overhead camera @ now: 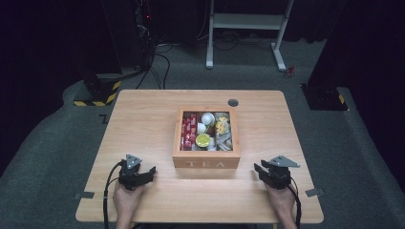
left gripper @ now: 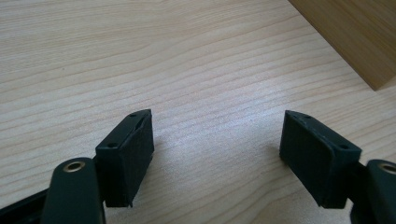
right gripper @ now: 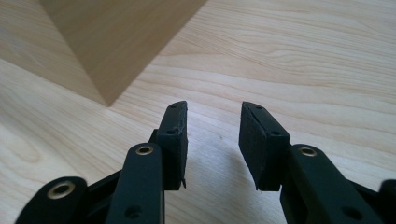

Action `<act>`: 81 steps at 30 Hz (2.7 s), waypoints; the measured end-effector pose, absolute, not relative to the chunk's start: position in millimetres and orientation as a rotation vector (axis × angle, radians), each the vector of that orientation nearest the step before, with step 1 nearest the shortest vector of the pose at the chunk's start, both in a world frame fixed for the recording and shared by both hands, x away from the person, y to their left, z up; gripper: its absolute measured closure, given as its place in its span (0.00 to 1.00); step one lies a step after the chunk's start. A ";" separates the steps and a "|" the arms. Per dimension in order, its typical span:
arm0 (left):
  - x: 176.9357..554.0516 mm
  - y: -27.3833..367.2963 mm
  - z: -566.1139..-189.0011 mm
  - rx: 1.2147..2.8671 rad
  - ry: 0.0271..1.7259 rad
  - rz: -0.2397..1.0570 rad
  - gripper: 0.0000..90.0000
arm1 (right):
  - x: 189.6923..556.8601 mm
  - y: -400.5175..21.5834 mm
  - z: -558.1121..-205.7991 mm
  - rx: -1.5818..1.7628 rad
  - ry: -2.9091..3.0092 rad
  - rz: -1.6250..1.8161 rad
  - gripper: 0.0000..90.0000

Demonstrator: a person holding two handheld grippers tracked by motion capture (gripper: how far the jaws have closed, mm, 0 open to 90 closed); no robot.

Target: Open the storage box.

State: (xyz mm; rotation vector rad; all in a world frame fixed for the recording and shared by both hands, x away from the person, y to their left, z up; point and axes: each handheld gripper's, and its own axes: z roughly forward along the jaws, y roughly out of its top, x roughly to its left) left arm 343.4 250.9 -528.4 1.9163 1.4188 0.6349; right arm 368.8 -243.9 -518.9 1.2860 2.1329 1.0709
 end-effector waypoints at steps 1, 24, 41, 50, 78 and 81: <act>343.3 250.8 -528.4 1.915 1.420 0.635 0.29 | 368.8 -243.8 -518.7 1.283 2.137 1.085 0.69; 343.4 251.0 -528.4 1.915 1.420 0.632 0.29 | 363.8 -213.2 -515.6 1.178 2.279 1.086 0.72; 343.4 251.3 -528.5 1.912 1.419 0.631 0.29 | 350.7 -194.1 -509.8 1.051 2.367 1.144 0.88; 343.4 251.3 -528.5 1.912 1.419 0.631 0.29 | 353.0 -181.8 -507.2 0.999 2.400 1.158 0.95; 343.4 251.6 -528.4 1.910 1.418 0.627 0.29 | 372.1 -149.7 -493.5 0.960 2.409 1.277 1.00; 343.4 251.6 -528.4 1.911 1.419 0.627 0.29 | 373.4 -147.4 -493.5 0.965 2.404 1.273 1.00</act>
